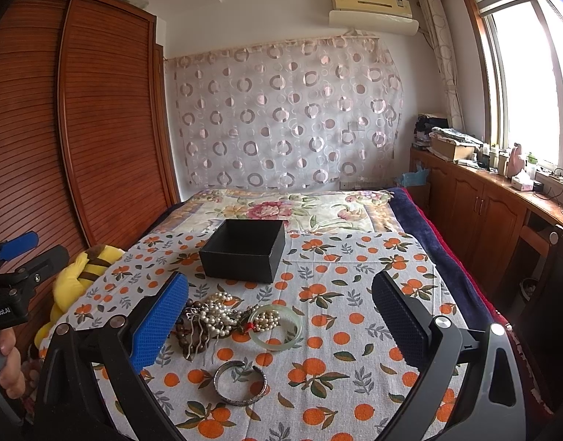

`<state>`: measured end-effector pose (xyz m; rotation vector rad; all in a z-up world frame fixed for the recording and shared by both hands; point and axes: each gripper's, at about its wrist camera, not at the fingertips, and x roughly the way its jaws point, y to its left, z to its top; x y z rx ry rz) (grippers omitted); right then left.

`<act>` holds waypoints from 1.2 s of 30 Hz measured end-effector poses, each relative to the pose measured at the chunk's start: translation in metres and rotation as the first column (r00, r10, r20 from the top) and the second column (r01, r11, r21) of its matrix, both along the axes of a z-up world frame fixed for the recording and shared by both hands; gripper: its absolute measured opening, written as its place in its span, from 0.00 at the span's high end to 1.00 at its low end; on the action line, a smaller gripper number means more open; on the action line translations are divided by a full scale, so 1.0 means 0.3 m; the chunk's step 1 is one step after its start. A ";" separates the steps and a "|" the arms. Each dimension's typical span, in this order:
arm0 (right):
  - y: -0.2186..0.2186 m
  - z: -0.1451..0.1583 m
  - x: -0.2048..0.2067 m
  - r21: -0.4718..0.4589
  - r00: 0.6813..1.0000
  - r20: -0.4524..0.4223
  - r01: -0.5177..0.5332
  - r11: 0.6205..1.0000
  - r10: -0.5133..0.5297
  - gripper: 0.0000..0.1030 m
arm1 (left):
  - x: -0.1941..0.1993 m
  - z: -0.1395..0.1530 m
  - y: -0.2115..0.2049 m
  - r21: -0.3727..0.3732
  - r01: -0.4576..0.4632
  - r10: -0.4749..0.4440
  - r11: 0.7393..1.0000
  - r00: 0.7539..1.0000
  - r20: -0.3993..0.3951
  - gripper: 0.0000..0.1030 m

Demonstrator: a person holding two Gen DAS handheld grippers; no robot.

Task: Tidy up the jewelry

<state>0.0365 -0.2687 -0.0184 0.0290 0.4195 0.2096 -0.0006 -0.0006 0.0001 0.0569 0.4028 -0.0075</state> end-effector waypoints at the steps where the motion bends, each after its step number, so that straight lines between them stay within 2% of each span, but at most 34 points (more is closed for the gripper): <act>1: 0.000 0.000 0.000 0.000 1.000 0.000 0.000 1.000 0.000 0.02 | 0.000 0.000 0.000 0.000 0.000 0.000 1.000 1.000 0.000 0.06; 4: -0.003 -0.005 0.000 0.000 1.000 0.000 0.001 1.000 -0.001 0.02 | 0.002 -0.001 -0.001 0.003 -0.002 0.002 1.000 1.000 -0.002 0.06; 6: 0.008 0.012 -0.004 0.000 1.000 -0.004 0.001 1.000 -0.001 0.02 | 0.016 0.042 0.024 0.006 -0.005 0.005 1.000 1.000 -0.006 0.06; 11: 0.032 0.035 -0.021 -0.001 1.000 -0.013 -0.002 1.000 0.002 0.02 | 0.028 -0.005 0.030 0.001 -0.004 0.004 1.000 1.000 -0.020 0.06; 19: -0.021 -0.071 0.042 0.016 0.997 -0.067 -0.025 1.000 0.026 0.02 | 0.092 -0.126 0.031 -0.003 0.009 -0.009 1.000 0.993 -0.114 0.06; 29: -0.020 -0.173 0.093 -0.008 0.992 -0.106 -0.068 0.998 0.067 0.03 | 0.136 -0.198 0.035 -0.024 0.047 -0.051 0.999 0.981 -0.186 0.06; 36: 0.012 -0.269 0.139 -0.052 0.973 -0.188 -0.147 0.988 0.135 0.20 | 0.178 -0.253 0.025 -0.060 0.101 -0.112 0.993 0.967 -0.229 0.06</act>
